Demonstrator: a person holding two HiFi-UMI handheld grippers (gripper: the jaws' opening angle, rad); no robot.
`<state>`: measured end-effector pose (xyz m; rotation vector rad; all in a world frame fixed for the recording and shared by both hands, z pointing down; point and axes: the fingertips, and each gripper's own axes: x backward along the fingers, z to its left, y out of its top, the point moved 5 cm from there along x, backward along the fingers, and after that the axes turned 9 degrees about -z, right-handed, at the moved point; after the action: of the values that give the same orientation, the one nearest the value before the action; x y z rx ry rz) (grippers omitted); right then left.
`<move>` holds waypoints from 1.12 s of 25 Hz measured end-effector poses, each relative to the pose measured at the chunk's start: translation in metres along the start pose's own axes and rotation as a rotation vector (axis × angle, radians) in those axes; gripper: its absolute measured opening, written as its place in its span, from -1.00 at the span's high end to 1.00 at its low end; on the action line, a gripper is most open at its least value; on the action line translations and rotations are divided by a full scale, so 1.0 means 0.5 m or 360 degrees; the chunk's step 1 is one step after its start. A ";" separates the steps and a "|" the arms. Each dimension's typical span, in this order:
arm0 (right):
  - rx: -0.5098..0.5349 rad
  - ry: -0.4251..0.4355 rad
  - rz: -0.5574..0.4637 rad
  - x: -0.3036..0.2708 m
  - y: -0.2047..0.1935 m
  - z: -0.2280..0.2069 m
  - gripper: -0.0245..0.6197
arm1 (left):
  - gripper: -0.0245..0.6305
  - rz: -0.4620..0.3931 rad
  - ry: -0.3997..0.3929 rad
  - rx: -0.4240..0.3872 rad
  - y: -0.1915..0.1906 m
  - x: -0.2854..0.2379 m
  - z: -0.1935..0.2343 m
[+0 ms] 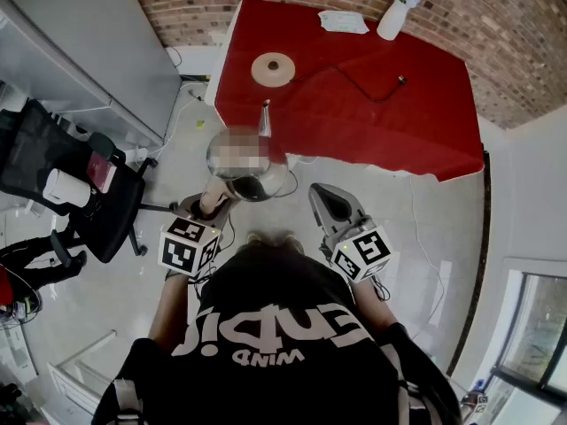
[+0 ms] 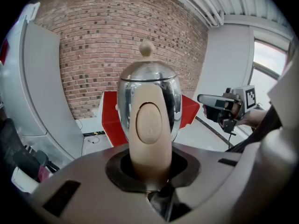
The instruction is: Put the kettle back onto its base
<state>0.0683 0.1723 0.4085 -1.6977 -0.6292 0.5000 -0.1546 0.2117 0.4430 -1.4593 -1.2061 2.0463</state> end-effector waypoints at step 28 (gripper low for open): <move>-0.0020 0.0015 -0.0034 0.039 0.021 -0.113 0.86 | 0.69 0.0009 0.0077 0.0033 0.025 -0.067 -0.011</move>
<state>0.1202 0.1411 0.4103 -1.7026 -0.6442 0.4738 -0.1336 0.1837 0.4527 -1.4958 -1.1596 2.0093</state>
